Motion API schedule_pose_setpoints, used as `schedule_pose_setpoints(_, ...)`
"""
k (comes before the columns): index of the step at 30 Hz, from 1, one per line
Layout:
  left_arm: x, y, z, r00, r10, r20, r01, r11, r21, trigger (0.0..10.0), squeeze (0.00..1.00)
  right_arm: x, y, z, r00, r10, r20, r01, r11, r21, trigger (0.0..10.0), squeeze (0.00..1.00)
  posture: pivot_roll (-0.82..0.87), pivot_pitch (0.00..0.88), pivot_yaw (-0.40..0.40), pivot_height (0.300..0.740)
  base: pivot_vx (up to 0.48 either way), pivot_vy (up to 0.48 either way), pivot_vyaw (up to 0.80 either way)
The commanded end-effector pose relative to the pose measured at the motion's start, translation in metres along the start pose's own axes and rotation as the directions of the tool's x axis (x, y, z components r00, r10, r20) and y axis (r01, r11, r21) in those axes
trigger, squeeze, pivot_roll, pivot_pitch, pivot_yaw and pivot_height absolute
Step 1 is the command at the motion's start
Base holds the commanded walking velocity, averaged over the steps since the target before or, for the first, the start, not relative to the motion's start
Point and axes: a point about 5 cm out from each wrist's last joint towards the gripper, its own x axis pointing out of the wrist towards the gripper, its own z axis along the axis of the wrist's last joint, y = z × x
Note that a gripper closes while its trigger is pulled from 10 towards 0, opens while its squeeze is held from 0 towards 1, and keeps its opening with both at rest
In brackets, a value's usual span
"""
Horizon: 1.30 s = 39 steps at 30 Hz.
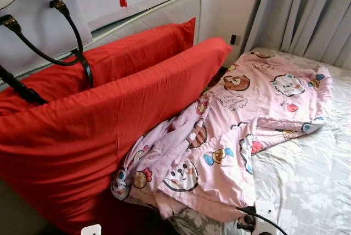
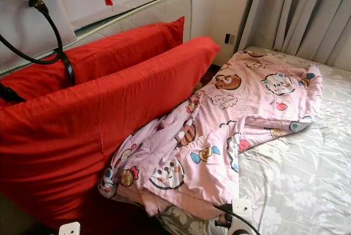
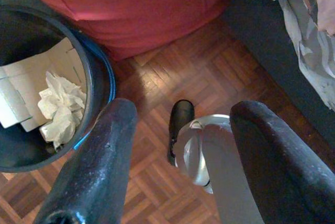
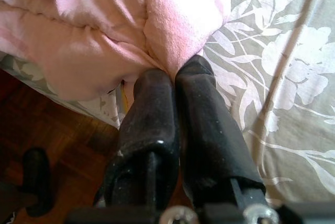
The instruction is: Clean up the room
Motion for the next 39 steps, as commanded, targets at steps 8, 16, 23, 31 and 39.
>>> schedule_pose_setpoints(8,-0.002,0.008,-0.008,0.999,0.01,-0.045,-0.009,1.0,0.016,10.0,0.0,0.001,0.001,0.003,1.0,-0.011,0.01,0.011,1.0,0.003,10.0,0.0,-0.07,0.0,0.003,0.74,0.0,0.0,0.0)
schedule_pose_setpoints(16,-0.003,0.013,-0.012,0.998,0.018,-0.066,-0.018,1.0,0.008,10.0,0.0,0.001,-0.001,0.004,1.0,-0.028,0.014,0.028,1.0,-0.002,10.0,0.0,-0.07,0.0,0.0,0.74,0.0,0.0,0.0)
schedule_pose_setpoints(23,-0.001,0.003,-0.005,1.0,0.004,-0.025,-0.004,1.0,0.005,10.0,0.0,0.001,-0.001,0.005,0.999,-0.03,0.014,0.03,1.0,-0.005,10.0,0.0,-0.07,0.0,-0.004,0.74,0.0,0.0,0.0)
schedule_pose_setpoints(31,-0.001,0.001,-0.006,1.0,0.001,-0.026,-0.001,1.0,0.002,10.0,0.0,0.001,-0.002,0.005,0.999,-0.034,0.009,0.034,0.999,-0.005,10.0,0.0,-0.07,0.0,-0.004,0.74,-0.062,0.0,0.0)
schedule_pose_setpoints(39,-0.001,0.0,-0.004,1.0,0.0,-0.019,0.0,1.0,-0.001,10.0,0.0,0.001,-0.002,0.004,0.999,-0.034,0.006,0.034,0.999,-0.004,10.0,0.0,-0.07,0.0,-0.002,0.74,-0.266,0.0,0.0)
